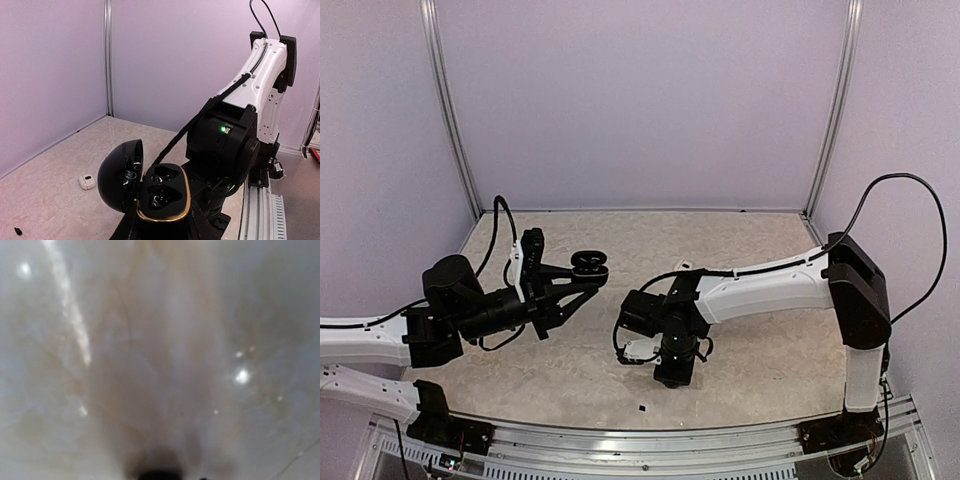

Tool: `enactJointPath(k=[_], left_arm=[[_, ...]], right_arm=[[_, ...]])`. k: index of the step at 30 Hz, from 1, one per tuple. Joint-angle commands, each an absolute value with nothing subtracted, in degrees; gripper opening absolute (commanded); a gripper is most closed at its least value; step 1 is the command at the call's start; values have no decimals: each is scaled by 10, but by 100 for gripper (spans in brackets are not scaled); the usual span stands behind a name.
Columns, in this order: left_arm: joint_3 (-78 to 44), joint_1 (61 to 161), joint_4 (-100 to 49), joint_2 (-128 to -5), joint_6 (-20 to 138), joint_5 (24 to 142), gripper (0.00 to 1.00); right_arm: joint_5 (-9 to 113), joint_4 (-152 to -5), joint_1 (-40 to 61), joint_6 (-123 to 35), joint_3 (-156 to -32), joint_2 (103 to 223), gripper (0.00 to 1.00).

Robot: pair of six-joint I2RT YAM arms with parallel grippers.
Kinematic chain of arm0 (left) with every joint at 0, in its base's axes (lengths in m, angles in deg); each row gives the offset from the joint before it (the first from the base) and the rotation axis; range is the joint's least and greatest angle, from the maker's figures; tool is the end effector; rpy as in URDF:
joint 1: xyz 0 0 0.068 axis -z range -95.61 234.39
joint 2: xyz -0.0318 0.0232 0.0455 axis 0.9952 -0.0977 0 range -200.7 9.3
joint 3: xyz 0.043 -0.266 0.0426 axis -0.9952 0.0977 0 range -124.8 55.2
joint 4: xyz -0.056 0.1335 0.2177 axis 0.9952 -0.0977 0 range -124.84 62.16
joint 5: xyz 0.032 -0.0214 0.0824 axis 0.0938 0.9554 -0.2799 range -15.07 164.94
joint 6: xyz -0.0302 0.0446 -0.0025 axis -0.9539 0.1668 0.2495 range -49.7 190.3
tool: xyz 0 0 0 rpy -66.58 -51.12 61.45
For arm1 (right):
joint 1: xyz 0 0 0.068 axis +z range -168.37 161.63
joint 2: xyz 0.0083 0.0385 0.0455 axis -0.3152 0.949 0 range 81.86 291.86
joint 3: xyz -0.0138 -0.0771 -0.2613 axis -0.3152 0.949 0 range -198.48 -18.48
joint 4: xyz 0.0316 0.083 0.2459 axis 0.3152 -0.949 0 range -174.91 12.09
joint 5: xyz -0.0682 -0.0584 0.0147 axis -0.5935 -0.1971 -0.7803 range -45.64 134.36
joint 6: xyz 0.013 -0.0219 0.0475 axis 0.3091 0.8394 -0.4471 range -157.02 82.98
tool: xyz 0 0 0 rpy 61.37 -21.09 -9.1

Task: Insert the wireless bluetooth earbuds into the charging case
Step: Pick up the right earbud from the center of the board.

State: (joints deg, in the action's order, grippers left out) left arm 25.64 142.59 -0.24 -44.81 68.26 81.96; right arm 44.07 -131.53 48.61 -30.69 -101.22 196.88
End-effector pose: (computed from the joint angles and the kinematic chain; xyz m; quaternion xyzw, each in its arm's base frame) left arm 0.1134 -0.1911 0.2860 0.3624 0.5850 -0.4000 0.6054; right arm 0.1482 0.3485 0.1632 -0.5965 0.8018 0.0159 0.0322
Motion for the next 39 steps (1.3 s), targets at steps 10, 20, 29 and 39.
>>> enactJointPath(k=[10,20,29,39], left_arm=[[257,1422,4,-430,680,814,11],[257,1422,5,-433,680,817,11],[257,1422,3,-432,680,815,11],[254,1421,8,-434,676,811,11]], right_arm=[[421,-1358,495,-313,-1047,2002,31],[429,-1352,501,-314,-1051,2011,31],[431,-1345,502,-311,-1043,2009,27],[419,-1320,497,-314,-1029,1981,17]])
